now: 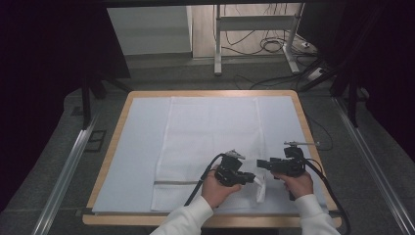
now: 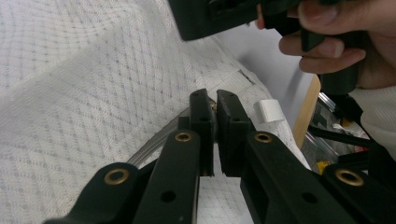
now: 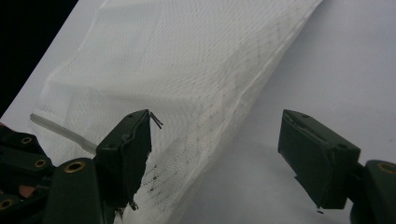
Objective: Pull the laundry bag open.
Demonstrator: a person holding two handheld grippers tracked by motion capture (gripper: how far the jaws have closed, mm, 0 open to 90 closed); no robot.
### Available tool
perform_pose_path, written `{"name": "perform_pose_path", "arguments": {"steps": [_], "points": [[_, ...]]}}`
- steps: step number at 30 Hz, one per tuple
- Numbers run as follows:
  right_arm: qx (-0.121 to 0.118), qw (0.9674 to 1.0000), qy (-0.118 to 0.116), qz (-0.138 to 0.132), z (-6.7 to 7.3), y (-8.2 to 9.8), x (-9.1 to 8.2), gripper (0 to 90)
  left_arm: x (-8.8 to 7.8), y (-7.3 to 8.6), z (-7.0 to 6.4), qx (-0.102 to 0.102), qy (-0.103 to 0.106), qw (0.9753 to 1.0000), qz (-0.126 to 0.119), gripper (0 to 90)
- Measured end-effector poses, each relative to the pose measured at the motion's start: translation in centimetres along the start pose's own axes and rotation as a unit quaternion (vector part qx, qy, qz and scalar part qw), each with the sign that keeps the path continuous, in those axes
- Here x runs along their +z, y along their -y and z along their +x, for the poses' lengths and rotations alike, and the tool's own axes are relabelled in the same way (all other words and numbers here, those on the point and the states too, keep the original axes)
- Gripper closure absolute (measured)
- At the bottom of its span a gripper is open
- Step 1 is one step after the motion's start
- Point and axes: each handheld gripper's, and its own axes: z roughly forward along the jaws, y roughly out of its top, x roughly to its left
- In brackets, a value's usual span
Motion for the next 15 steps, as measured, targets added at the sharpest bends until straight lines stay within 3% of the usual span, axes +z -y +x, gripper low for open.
{"name": "perform_pose_path", "arguments": {"steps": [6,11,15], "points": [[-0.004,0.9998,0.002,0.019,0.4,0.1,1.3,30.5,0.1,0.1,0.0,-0.003,0.000,1.0000,-0.002,86.4],[-0.013,0.9991,-0.011,0.039,0.8,0.3,2.3,38.2,0.3,0.3,0.1,-0.005,0.002,1.0000,0.000,86.4],[-0.023,0.9984,-0.013,0.049,1.1,0.4,2.7,49.7,0.5,0.4,0.1,-0.006,0.002,1.0000,0.001,86.4]]}}
